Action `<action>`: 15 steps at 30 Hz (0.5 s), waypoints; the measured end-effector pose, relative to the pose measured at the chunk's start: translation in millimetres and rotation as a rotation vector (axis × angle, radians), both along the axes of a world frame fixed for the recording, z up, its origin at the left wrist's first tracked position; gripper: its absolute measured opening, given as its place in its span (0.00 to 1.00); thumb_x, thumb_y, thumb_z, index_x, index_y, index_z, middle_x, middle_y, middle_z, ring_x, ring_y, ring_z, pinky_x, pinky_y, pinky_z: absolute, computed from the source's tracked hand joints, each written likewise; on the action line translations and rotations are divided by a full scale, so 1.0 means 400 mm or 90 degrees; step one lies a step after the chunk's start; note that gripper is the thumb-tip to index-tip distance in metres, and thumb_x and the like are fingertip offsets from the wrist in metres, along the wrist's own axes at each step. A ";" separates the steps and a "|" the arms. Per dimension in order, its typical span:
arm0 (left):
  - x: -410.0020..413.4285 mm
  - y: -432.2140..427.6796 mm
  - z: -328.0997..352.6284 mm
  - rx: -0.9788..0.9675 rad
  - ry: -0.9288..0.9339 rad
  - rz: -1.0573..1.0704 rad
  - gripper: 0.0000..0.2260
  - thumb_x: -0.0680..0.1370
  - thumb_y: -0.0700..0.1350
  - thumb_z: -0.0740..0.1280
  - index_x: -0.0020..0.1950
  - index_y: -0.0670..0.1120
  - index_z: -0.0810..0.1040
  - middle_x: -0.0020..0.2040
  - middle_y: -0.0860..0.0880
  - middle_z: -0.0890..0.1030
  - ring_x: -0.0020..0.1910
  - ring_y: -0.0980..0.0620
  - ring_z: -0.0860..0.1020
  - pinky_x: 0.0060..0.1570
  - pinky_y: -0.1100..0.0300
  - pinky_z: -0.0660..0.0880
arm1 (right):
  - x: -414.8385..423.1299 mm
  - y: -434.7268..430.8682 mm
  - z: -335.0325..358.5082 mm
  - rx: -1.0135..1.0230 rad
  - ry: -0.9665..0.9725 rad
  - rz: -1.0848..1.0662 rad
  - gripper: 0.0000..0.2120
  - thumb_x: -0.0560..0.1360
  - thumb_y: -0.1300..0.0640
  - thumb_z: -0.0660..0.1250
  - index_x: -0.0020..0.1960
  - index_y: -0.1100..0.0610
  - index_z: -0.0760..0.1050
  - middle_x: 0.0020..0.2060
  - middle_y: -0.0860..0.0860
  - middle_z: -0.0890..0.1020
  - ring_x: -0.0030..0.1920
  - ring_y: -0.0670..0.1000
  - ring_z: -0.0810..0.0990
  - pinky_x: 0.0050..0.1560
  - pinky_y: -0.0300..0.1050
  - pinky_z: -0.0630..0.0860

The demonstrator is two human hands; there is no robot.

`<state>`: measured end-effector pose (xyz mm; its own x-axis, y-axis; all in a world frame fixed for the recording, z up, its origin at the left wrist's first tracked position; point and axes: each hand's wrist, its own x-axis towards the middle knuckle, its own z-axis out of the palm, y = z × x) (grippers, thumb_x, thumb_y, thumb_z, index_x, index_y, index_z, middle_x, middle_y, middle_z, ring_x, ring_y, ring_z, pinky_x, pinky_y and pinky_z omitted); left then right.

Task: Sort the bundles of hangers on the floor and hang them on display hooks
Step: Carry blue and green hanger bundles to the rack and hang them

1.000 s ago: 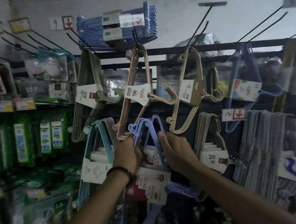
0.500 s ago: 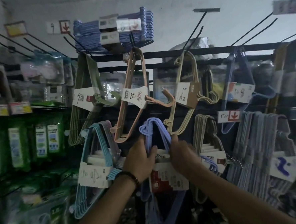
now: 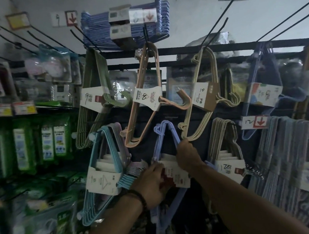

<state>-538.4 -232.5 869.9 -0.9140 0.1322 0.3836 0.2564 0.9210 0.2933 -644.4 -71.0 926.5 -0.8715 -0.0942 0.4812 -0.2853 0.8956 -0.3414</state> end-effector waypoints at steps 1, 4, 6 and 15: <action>0.013 0.004 -0.003 0.001 0.003 -0.008 0.29 0.78 0.69 0.62 0.75 0.59 0.68 0.73 0.55 0.70 0.70 0.49 0.74 0.69 0.50 0.75 | -0.008 0.000 -0.009 0.014 -0.011 -0.007 0.14 0.86 0.59 0.57 0.68 0.64 0.67 0.60 0.59 0.80 0.58 0.57 0.83 0.51 0.47 0.77; 0.071 0.035 0.007 -0.020 0.010 -0.022 0.19 0.81 0.62 0.62 0.71 0.58 0.74 0.68 0.54 0.75 0.65 0.48 0.75 0.65 0.54 0.76 | -0.031 0.008 -0.034 0.025 -0.021 -0.017 0.15 0.86 0.55 0.57 0.68 0.64 0.67 0.60 0.58 0.80 0.58 0.57 0.83 0.51 0.48 0.78; 0.105 0.053 0.005 -0.032 -0.005 -0.016 0.15 0.82 0.57 0.63 0.65 0.53 0.79 0.64 0.52 0.76 0.61 0.49 0.76 0.59 0.61 0.73 | -0.034 0.016 -0.043 0.025 -0.050 -0.009 0.19 0.85 0.51 0.59 0.69 0.63 0.67 0.61 0.58 0.81 0.57 0.59 0.84 0.54 0.53 0.81; 0.279 0.129 -0.073 -0.021 -0.063 0.123 0.17 0.74 0.57 0.59 0.53 0.53 0.83 0.52 0.52 0.83 0.51 0.51 0.82 0.51 0.55 0.79 | 0.144 0.115 -0.083 0.066 0.178 0.076 0.20 0.78 0.47 0.65 0.66 0.55 0.67 0.60 0.57 0.75 0.59 0.59 0.76 0.56 0.55 0.78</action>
